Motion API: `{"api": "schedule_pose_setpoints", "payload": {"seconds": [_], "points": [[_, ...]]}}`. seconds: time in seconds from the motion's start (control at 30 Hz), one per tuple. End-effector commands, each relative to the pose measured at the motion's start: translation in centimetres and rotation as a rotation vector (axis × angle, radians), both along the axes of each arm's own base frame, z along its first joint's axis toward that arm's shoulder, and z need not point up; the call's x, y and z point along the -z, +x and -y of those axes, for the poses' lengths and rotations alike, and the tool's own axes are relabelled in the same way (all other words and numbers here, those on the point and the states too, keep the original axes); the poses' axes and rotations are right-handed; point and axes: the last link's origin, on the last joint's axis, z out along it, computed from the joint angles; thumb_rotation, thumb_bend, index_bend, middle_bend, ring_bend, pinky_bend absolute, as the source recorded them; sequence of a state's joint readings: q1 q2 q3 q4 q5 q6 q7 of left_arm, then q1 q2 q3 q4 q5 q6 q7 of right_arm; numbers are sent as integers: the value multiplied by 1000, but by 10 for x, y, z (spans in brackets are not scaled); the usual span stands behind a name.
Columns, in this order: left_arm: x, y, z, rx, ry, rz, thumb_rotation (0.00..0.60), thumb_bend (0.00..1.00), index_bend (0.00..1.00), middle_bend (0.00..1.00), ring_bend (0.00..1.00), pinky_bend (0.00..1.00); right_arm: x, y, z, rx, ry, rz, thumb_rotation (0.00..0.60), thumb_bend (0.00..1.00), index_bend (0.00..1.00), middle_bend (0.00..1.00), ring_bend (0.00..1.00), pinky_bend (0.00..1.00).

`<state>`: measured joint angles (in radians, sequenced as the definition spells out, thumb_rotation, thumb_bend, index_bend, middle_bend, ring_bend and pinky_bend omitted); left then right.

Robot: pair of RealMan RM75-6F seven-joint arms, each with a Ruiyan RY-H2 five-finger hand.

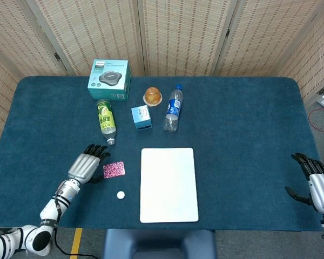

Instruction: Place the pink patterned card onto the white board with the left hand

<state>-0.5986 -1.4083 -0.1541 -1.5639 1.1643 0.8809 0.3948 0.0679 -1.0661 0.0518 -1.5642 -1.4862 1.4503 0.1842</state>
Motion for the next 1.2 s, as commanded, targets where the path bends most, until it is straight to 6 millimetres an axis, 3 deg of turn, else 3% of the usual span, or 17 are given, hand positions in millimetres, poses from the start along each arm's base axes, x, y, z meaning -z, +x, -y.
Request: {"api": "schedule_pose_setpoints", "payload": {"seconds": [0.03,0.5,1.2], "points": [[7,2,0,-6,-17,-5,600,337,235,110,59,0,0,-1,-1,5,-1,0,600,252,143,163,161,149],[29,8,-2,-45,-57,-12,600,337,255,110,54,0,0,-4,-1,10,1,3,600,251,148,163,162,149],[37,4,-9,-85,-48,-29,600,337,274,110,54,0,-1,-7,-2,18,-2,7,600,251,148,163,162,149]]}}
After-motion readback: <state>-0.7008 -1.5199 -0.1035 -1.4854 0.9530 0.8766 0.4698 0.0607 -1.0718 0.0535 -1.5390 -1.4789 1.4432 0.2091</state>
